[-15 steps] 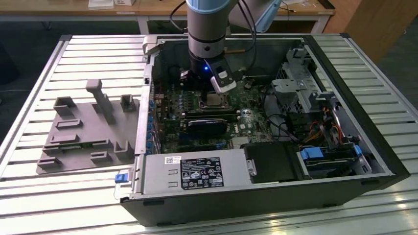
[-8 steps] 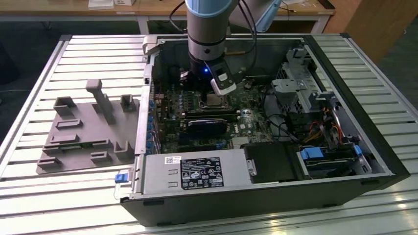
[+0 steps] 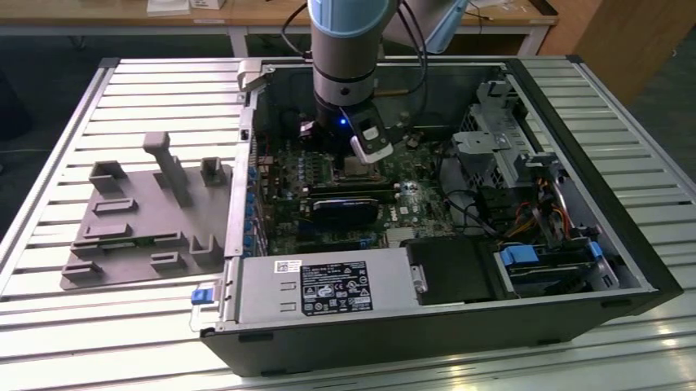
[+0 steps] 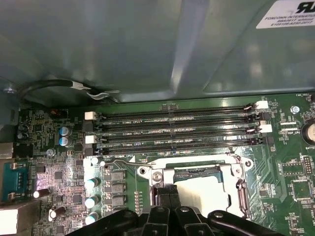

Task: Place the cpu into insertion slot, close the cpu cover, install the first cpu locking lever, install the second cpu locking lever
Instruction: 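Close the cpu cover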

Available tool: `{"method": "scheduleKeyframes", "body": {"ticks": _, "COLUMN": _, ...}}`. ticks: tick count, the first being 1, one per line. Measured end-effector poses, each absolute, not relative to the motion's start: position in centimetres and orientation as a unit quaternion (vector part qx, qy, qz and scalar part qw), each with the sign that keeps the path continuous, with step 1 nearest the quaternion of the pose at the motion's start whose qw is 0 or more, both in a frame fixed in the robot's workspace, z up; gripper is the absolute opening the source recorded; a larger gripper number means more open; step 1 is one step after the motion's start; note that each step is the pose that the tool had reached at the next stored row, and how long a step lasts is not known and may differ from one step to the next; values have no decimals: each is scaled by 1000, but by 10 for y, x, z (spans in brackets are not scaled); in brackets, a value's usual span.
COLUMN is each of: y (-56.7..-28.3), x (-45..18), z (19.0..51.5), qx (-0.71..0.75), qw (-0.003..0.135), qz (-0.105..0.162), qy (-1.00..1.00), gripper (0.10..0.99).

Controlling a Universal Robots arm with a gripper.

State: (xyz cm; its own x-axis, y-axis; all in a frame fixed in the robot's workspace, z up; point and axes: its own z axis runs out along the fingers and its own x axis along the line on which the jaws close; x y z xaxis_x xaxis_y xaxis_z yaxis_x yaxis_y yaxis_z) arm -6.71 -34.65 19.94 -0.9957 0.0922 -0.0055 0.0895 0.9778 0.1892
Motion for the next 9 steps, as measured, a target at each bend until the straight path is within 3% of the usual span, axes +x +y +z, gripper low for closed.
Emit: {"method": "scheduleKeyframes", "body": {"ticks": 9, "y": -347, "x": -64, "z": 200, "qx": 46, "qw": 7, "qz": 95, "qy": 994, "gripper": 102}}
